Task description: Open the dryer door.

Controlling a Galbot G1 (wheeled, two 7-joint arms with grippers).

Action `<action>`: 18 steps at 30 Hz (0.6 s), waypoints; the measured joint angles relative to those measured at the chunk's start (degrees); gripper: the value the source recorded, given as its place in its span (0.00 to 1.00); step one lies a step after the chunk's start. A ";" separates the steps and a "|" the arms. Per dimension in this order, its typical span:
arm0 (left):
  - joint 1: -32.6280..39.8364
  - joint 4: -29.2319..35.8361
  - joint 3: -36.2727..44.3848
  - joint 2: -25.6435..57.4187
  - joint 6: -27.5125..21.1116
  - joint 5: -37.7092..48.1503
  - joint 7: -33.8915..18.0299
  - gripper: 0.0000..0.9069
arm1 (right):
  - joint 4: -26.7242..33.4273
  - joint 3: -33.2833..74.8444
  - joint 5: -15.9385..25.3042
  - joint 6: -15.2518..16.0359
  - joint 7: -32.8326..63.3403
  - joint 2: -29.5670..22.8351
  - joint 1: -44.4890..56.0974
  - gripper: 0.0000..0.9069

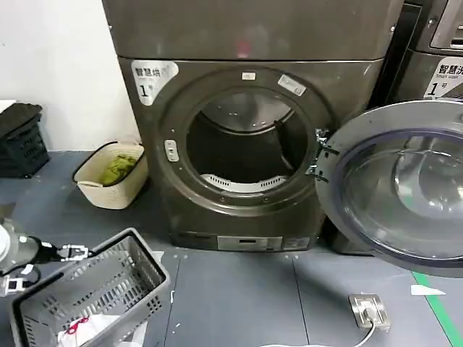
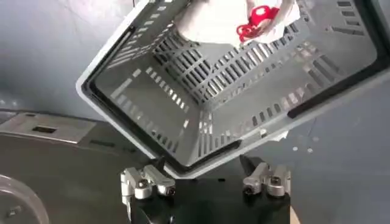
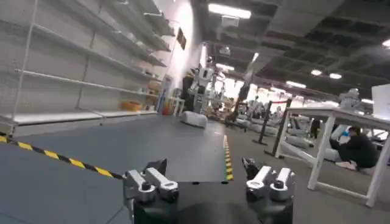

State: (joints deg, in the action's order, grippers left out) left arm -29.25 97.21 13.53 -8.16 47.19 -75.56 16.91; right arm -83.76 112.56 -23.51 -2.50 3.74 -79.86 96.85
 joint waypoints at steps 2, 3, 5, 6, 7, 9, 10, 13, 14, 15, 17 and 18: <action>0.00 -0.02 0.00 -0.12 0.00 0.00 0.02 1.00 | 0.00 -0.05 0.01 0.00 0.00 -0.04 -0.05 1.00; 0.00 -0.02 0.02 -0.15 0.00 0.00 0.02 1.00 | 0.00 -0.05 0.02 0.00 0.00 -0.06 -0.08 1.00; 0.00 -0.02 0.09 -0.18 0.00 0.04 0.03 1.00 | 0.00 -0.05 0.06 0.00 0.00 -0.07 -0.12 1.00; 0.00 -0.04 0.13 -0.19 0.00 0.04 0.04 1.00 | -0.01 -0.05 0.07 0.01 0.00 -0.07 -0.14 1.00; 0.00 -0.05 0.16 -0.20 0.00 0.04 0.04 1.00 | 0.00 -0.05 0.08 0.01 0.00 -0.08 -0.15 1.00; 0.00 -0.06 0.22 -0.20 0.00 0.06 0.04 1.00 | 0.02 -0.05 0.10 0.01 0.00 -0.07 -0.17 1.00; -0.02 -0.06 0.23 -0.20 0.00 0.08 0.05 1.00 | 0.05 -0.05 0.11 0.01 0.00 -0.04 -0.20 1.00; -0.07 -0.08 0.26 -0.20 0.00 0.11 0.06 1.00 | 0.05 -0.11 0.16 0.02 0.00 -0.02 -0.29 1.00; -0.08 -0.10 0.27 -0.20 0.00 0.11 0.06 1.00 | 0.05 -0.14 0.18 0.02 0.00 -0.02 -0.31 1.00; -0.09 -0.11 0.27 -0.20 0.00 0.10 0.07 1.00 | 0.04 -0.15 0.19 0.02 0.00 -0.02 -0.34 1.00; -0.14 -0.13 0.29 -0.19 0.00 0.10 0.08 1.00 | 0.06 -0.22 0.26 0.02 0.00 -0.01 -0.39 1.00; -0.16 -0.16 0.30 -0.19 0.00 0.10 0.09 1.00 | 0.08 -0.23 0.27 0.02 0.00 -0.02 -0.41 1.00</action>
State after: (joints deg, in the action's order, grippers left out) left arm -29.42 97.05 13.83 -8.35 47.19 -75.46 17.00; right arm -83.68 112.33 -23.24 -2.48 3.73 -79.87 96.44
